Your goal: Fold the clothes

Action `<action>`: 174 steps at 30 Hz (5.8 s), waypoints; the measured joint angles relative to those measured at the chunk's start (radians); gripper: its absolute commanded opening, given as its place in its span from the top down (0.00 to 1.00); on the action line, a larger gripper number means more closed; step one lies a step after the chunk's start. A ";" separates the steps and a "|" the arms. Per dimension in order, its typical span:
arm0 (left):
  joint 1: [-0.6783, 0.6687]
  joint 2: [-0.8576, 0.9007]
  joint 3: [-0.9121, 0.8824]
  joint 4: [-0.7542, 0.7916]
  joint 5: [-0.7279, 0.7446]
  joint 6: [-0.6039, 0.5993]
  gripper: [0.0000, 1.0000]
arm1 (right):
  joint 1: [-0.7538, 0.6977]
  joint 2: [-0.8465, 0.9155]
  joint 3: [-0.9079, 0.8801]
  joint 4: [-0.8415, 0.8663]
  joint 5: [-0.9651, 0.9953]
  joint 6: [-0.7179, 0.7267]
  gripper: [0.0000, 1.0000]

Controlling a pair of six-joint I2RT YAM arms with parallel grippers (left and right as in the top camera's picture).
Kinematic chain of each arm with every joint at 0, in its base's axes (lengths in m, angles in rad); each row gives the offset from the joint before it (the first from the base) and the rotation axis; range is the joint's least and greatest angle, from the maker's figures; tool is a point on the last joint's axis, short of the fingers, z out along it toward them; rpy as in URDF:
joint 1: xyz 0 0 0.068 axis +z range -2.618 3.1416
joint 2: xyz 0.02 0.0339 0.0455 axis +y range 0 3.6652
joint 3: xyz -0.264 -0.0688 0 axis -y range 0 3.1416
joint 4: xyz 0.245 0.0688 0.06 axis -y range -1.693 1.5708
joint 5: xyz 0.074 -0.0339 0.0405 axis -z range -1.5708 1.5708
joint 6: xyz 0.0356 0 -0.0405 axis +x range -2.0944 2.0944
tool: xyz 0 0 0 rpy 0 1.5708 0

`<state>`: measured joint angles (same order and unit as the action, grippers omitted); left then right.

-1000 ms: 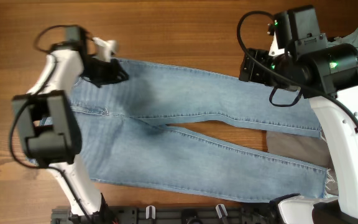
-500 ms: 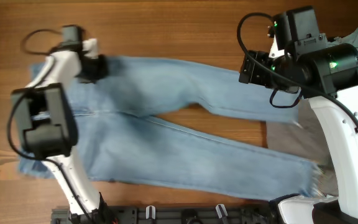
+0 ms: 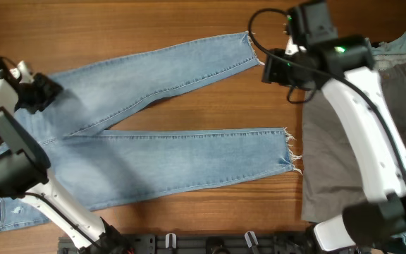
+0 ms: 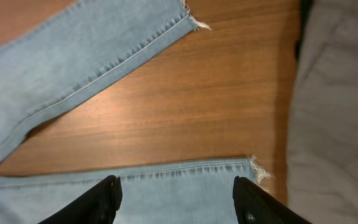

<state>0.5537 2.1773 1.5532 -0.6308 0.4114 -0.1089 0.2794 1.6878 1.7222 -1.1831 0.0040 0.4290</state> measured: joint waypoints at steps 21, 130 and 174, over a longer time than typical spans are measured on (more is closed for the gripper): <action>-0.407 -0.577 -0.005 -0.314 -0.161 0.073 0.36 | -0.002 0.650 -0.014 0.781 -0.322 -0.093 0.94; 0.641 -0.278 -0.389 -0.157 -0.353 -0.084 0.96 | -0.303 -0.077 -0.977 0.256 -0.169 0.100 0.61; 0.646 -0.278 -0.389 -0.151 -0.338 -0.083 0.95 | -0.293 -0.321 -1.203 0.434 -0.377 0.277 0.82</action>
<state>1.1999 1.8992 1.1637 -0.7818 0.0731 -0.1921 -0.0139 1.3666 0.5194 -0.7494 -0.3729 0.7055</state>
